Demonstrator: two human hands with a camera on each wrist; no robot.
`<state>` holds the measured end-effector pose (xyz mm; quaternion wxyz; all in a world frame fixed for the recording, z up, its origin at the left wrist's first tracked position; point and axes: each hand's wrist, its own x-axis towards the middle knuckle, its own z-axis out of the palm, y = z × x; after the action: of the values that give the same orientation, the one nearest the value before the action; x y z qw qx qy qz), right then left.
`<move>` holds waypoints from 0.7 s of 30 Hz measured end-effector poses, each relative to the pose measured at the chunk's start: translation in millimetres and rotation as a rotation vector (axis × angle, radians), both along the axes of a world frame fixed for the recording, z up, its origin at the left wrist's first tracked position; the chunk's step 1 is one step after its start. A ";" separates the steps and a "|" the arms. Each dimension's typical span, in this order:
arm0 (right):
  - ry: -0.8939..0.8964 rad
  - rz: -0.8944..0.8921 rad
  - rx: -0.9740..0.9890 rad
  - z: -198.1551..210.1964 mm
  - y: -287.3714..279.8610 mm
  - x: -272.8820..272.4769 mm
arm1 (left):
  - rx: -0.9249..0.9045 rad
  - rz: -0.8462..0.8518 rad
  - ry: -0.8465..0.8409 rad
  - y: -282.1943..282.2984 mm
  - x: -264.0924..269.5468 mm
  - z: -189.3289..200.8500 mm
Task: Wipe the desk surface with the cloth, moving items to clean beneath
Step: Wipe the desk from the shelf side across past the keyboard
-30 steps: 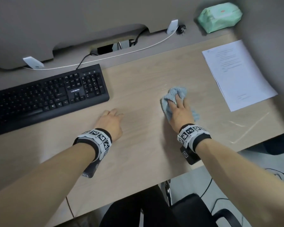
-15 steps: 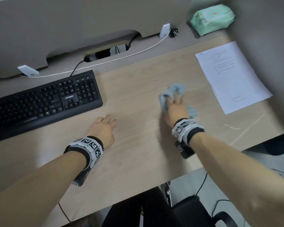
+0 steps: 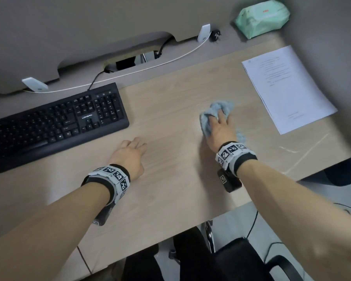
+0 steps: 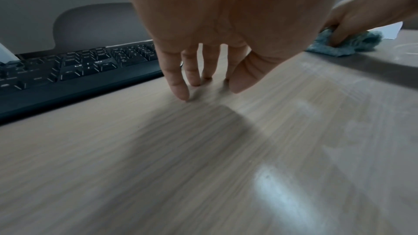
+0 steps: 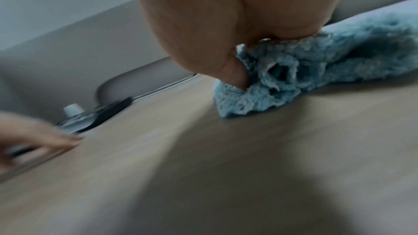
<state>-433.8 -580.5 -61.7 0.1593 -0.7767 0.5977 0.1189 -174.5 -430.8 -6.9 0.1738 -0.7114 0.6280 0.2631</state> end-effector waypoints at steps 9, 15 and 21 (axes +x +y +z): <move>-0.077 0.378 0.113 24.4 161.7 21.1 | -0.015 -0.088 -0.027 6.9 7.9 -9.2; 0.004 -0.040 0.045 6.8 126.5 -32.6 | -0.105 -0.017 0.087 31.0 21.6 -11.4; -0.009 0.176 0.094 23.2 215.1 72.7 | -0.114 -0.058 0.103 53.4 36.1 -22.0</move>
<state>-361.1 -365.3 -38.5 0.1872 -0.8184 0.5200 0.1571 -138.4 -377.5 -28.9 0.1079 -0.6872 0.6705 0.2579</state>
